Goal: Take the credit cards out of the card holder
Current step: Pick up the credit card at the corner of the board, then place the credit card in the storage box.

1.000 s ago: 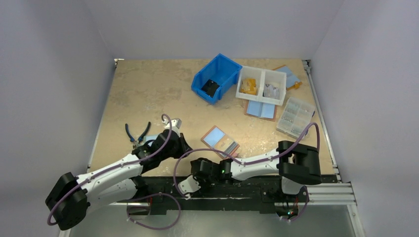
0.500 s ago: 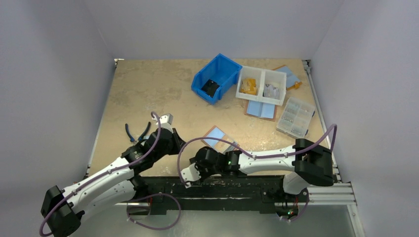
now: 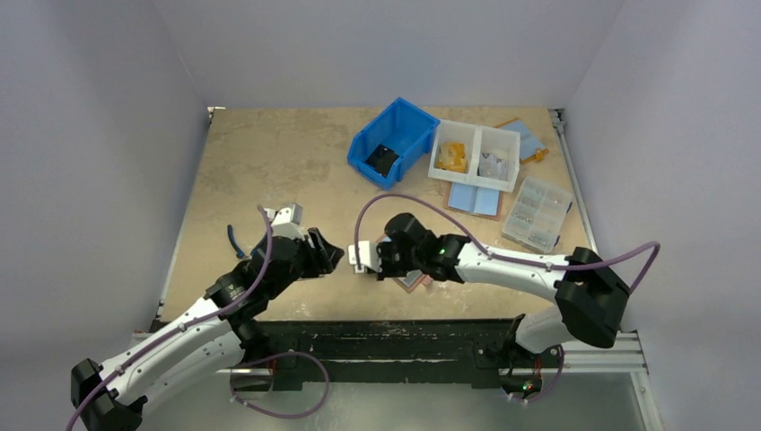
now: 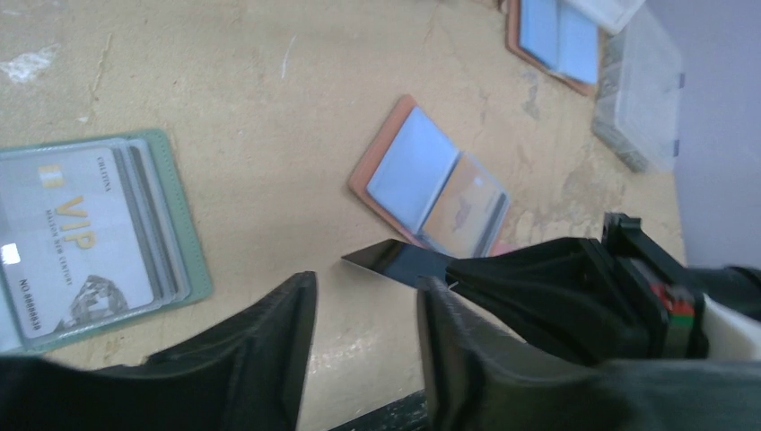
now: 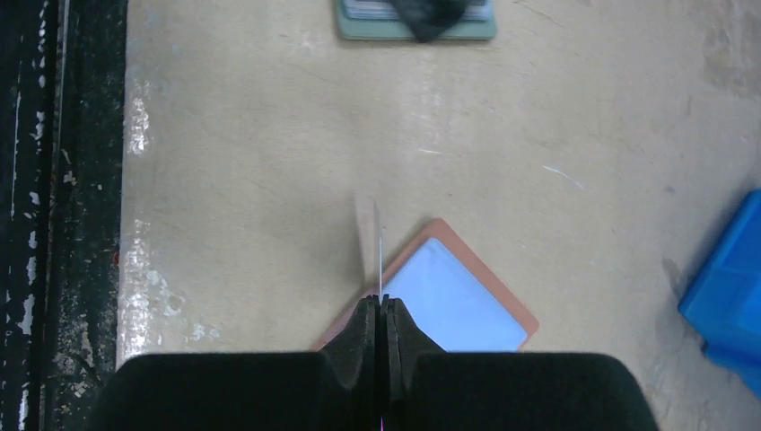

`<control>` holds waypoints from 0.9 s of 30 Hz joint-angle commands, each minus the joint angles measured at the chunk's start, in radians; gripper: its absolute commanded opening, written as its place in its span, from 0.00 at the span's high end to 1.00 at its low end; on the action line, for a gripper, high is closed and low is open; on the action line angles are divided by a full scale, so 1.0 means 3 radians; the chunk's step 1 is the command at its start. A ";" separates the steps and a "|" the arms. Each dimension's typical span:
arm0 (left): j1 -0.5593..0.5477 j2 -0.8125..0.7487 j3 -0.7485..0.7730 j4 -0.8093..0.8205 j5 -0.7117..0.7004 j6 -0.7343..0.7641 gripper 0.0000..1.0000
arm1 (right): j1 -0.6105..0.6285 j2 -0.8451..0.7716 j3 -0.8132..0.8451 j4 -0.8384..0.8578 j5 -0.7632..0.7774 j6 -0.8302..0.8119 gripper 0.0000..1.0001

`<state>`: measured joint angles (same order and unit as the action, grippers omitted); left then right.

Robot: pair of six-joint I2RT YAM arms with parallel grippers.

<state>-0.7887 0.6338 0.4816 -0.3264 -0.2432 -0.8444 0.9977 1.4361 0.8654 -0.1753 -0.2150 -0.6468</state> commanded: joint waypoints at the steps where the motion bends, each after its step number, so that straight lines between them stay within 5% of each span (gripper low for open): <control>1: -0.0017 -0.0062 -0.0221 0.0531 0.0204 0.0064 0.28 | -0.0370 -0.0164 0.0191 -0.0117 -0.0736 0.0240 1.00; 8: -0.0019 0.0136 -0.0497 0.1479 0.0865 0.0206 0.23 | -0.0892 -0.0135 0.0296 -0.0238 -0.1366 0.0439 1.00; 15: -0.0018 0.0318 -0.0501 0.1859 0.0866 0.0488 0.21 | -0.1407 -0.0062 0.0435 -0.0466 -0.2062 0.0527 1.00; 27: -0.0012 0.1120 -0.0333 0.2876 0.1697 0.1577 0.21 | -0.1880 0.0193 0.0781 -0.1495 -0.3031 -0.0348 1.00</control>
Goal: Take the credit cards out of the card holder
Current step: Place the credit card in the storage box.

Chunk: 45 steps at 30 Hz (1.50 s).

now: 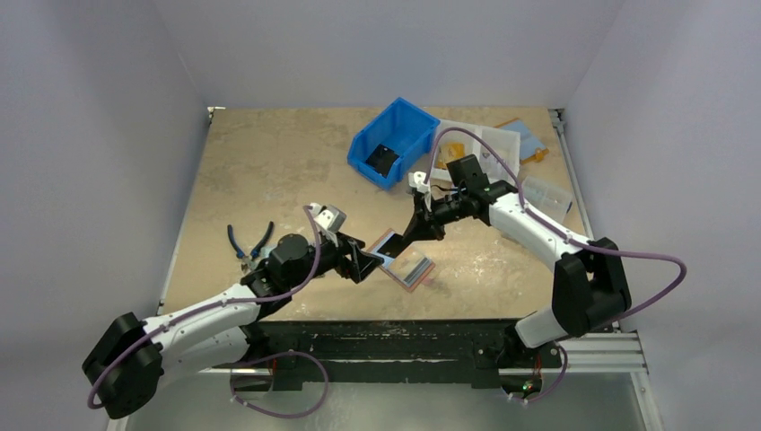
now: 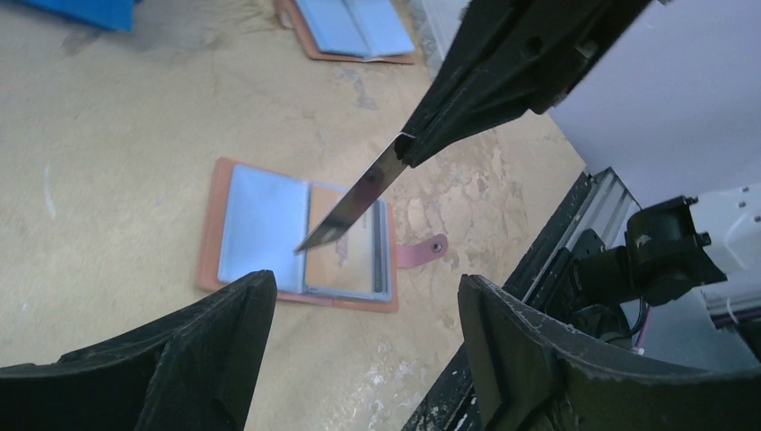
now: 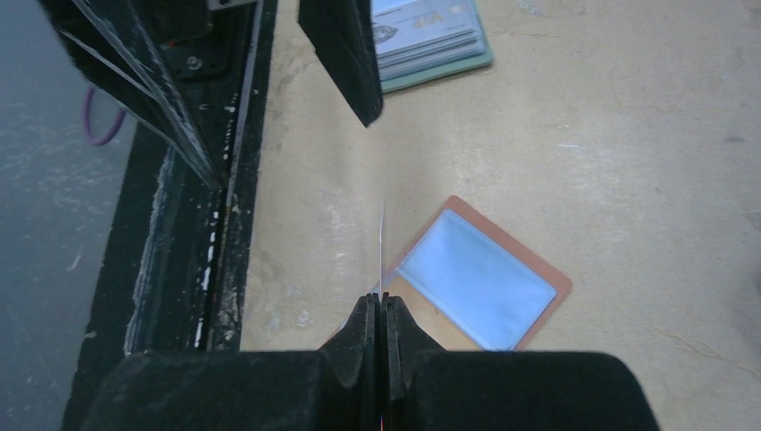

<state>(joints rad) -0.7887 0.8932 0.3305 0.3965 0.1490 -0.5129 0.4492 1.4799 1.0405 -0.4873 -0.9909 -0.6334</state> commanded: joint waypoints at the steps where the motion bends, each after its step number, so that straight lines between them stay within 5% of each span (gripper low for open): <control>1: -0.0014 0.0351 0.0217 0.0465 0.0427 0.0518 0.22 | -0.0064 0.0071 0.0225 -0.0546 -0.0471 -0.0440 1.00; 8: -0.0013 0.0961 0.0522 0.0532 0.0705 0.0664 0.29 | -0.0089 0.0212 0.0350 -0.0849 -0.0628 -0.0696 1.00; 14: -0.0009 0.1356 0.0706 0.0581 0.1031 0.0650 0.66 | -0.0091 0.0345 0.0443 -0.1087 -0.0650 -0.0819 1.00; 17: 0.0005 0.1500 0.0759 0.0567 0.1122 0.0596 1.00 | -0.0103 0.0396 0.0486 -0.1161 -0.0646 -0.0872 1.00; 22: 0.0016 0.1581 0.0734 0.0578 0.1152 0.0553 1.00 | -0.0119 0.0425 0.0515 -0.1160 -0.0581 -0.0827 0.98; 27: 0.0083 0.1480 0.0785 0.0240 0.0956 0.0661 1.00 | -0.0126 0.0336 0.0506 -0.1010 -0.0288 -0.0599 0.56; 31: 0.0190 0.1433 0.0980 -0.0269 0.0845 0.0756 1.00 | -0.0154 0.0005 0.0419 -0.0814 0.0158 -0.0427 0.38; 37: 0.0512 0.1560 0.1441 -0.0974 0.0799 0.0877 1.00 | -0.0312 -0.0581 0.0230 -0.0490 0.0563 -0.0287 0.25; 45: 0.0939 0.2176 0.2733 -0.2048 0.0432 0.1307 1.00 | -0.0560 -0.0960 0.0070 -0.0376 0.0541 -0.0274 0.19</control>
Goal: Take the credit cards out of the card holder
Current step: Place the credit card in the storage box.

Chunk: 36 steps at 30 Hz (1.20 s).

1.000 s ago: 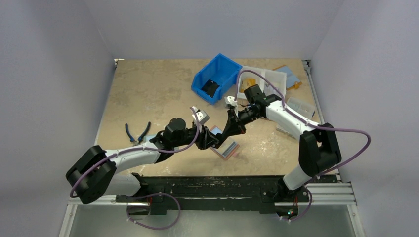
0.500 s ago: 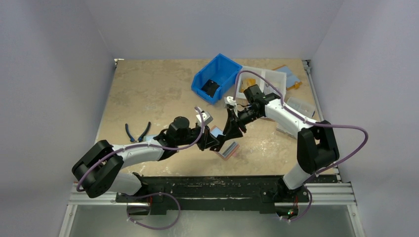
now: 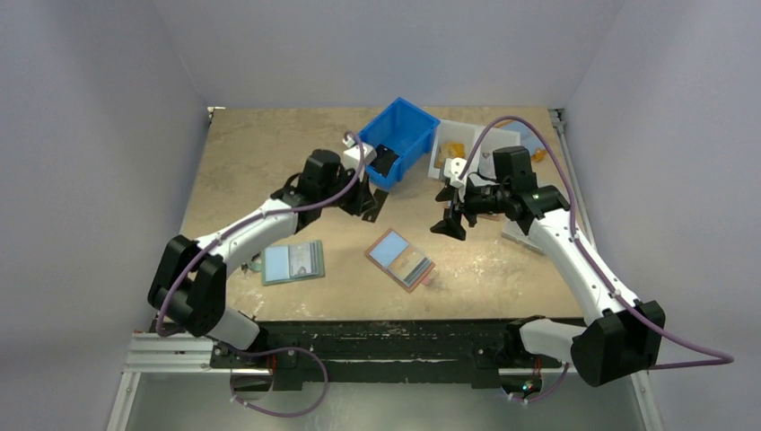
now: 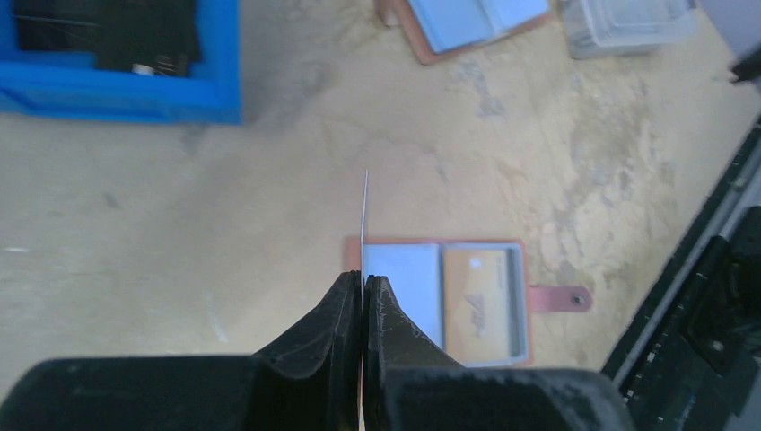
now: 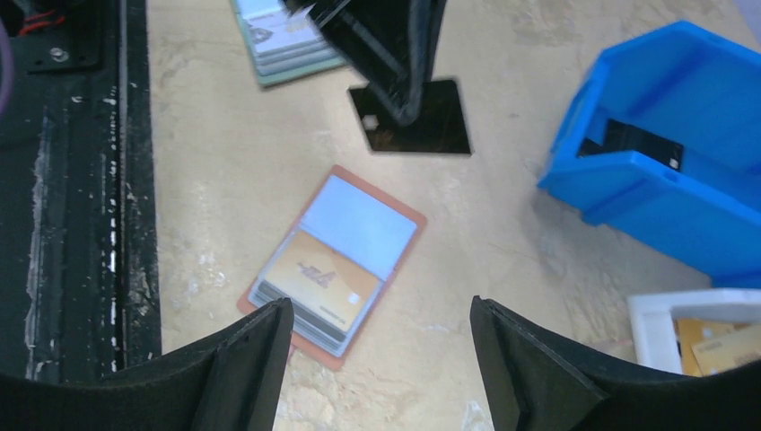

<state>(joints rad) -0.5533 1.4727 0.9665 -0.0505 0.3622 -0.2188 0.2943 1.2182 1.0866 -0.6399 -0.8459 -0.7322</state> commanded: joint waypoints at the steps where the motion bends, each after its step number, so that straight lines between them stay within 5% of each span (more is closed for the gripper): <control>1: 0.0195 0.0340 0.0796 -0.0662 -0.0340 0.0390 1.00 | -0.0045 -0.0103 -0.0095 0.0136 0.0057 0.0048 0.18; 18: 0.0438 0.2270 0.3314 -0.0986 -0.0320 0.0643 1.00 | -0.0050 -0.0159 -0.0199 0.0207 0.0119 0.0064 0.18; 31: 0.0494 0.3067 0.3833 -0.0915 0.0118 0.0318 1.00 | -0.0060 -0.0119 -0.0235 0.0236 0.0125 0.0053 0.18; 36: 0.0497 0.3159 0.3875 -0.0868 -0.0227 0.0186 0.93 | -0.0076 -0.0113 -0.0245 0.0240 0.0097 0.0041 0.18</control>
<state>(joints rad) -0.4156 2.4172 2.0712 -0.3527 0.3519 -0.1127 0.2794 1.1965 1.0214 -0.6014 -0.8028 -0.7231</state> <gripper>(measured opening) 0.037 0.821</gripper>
